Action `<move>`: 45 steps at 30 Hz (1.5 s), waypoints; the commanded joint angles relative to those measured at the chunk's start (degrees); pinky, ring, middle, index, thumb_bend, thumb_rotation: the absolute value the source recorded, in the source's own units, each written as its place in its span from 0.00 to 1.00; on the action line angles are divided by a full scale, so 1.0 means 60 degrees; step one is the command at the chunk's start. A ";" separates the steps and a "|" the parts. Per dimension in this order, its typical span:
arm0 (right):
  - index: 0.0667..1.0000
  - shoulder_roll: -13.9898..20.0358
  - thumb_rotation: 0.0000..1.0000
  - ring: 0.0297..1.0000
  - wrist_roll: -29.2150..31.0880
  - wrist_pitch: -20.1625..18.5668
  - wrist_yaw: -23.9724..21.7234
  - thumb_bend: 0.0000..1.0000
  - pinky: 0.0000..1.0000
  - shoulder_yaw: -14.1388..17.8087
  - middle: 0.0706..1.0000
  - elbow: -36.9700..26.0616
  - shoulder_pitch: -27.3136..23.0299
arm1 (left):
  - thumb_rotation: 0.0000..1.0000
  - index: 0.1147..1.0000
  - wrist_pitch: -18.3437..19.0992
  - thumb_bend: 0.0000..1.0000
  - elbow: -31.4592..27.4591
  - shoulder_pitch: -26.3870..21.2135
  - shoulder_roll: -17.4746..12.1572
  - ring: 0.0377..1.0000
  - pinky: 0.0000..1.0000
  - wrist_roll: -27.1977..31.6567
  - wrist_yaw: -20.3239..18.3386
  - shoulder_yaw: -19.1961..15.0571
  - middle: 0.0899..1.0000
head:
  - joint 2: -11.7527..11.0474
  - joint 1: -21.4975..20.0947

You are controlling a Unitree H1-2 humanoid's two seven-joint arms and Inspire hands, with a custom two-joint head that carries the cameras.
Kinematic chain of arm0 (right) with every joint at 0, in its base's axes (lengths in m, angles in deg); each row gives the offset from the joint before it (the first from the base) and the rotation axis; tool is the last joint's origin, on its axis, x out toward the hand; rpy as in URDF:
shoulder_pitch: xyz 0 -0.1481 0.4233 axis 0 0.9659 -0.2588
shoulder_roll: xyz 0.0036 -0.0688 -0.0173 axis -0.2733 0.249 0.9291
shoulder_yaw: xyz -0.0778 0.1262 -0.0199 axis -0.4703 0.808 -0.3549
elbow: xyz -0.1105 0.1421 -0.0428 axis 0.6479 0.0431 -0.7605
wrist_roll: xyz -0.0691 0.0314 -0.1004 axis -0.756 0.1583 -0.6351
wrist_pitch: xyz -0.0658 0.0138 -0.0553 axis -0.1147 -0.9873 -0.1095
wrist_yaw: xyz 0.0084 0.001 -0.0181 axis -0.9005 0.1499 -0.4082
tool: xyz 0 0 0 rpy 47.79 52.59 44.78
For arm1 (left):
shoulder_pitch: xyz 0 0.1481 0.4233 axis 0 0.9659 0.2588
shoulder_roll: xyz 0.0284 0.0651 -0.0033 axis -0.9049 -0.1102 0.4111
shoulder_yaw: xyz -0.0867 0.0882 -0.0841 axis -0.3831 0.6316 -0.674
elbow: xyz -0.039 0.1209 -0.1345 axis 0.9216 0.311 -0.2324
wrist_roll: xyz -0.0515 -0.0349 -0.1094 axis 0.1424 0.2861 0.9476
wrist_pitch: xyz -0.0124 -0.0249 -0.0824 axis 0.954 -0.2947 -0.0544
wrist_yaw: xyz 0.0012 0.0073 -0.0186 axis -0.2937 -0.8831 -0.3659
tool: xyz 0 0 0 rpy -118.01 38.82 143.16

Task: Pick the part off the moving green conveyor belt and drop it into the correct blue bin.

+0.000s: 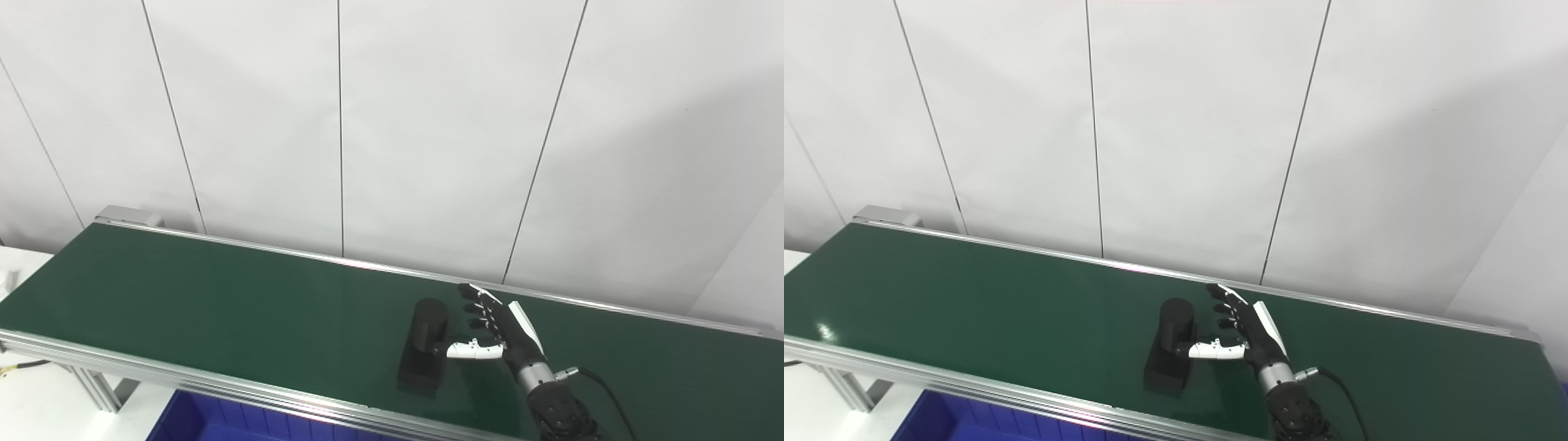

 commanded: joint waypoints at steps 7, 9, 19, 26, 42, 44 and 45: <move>0.84 -0.0070 0.24 0.74 -0.0370 -0.0199 0.0500 0.97 0.64 -0.0118 0.85 -0.0348 -0.0387 | 0.20 0.78 -0.0288 0.93 -0.0436 -0.0008 0.0111 0.75 0.69 -0.0005 0.0015 -0.0034 0.78 | 0.0060 -0.0046; 0.83 -0.0078 0.22 0.73 -0.0344 -0.0096 0.0552 0.96 0.64 -0.0082 0.83 -0.0271 -0.0391 | 0.19 0.78 -0.0288 0.92 -0.0433 -0.0023 0.0099 0.75 0.70 -0.0014 0.0024 -0.0017 0.78 | 0.0068 -0.0063; 0.70 -0.0045 0.14 0.57 -0.1085 -0.0092 0.1372 0.90 0.47 -0.0440 0.67 -0.0498 -0.0273 | 0.19 0.78 -0.0288 0.93 -0.0400 -0.0044 0.0074 0.75 0.70 -0.0116 0.0106 0.0011 0.78 | 0.0087 -0.0053; 0.48 -0.0085 0.00 0.37 -0.1410 0.0099 0.2238 0.53 0.33 -0.0548 0.41 -0.0232 -0.0337 | 0.18 0.78 -0.0288 0.92 -0.0438 -0.0031 0.0077 0.75 0.71 -0.0045 0.0060 0.0007 0.78 | 0.0096 -0.0073; 0.48 0.0205 0.00 0.35 -0.1187 -0.0559 0.1637 0.52 0.31 -0.0409 0.40 -0.2391 0.0466 | 0.15 0.78 -0.0288 0.93 -0.0457 -0.0035 0.0137 0.77 0.75 0.0189 -0.0190 -0.0105 0.78 | 0.0261 -0.0494; 0.49 0.0261 0.00 0.35 -0.1199 -0.0849 0.1479 0.52 0.31 -0.0373 0.40 -0.2995 0.0662 | 0.17 0.79 -0.0288 0.93 -0.0503 -0.0017 0.0146 0.77 0.75 0.0184 -0.0288 -0.0181 0.78 | 0.0394 -0.0747; 0.49 0.0275 0.00 0.35 -0.1208 -0.0966 0.1420 0.52 0.30 -0.0362 0.40 -0.3195 0.0722 | 0.17 0.79 -0.0288 0.93 -0.0527 -0.0009 0.0151 0.77 0.76 0.0190 -0.0336 -0.0218 0.79 | 0.0394 -0.0747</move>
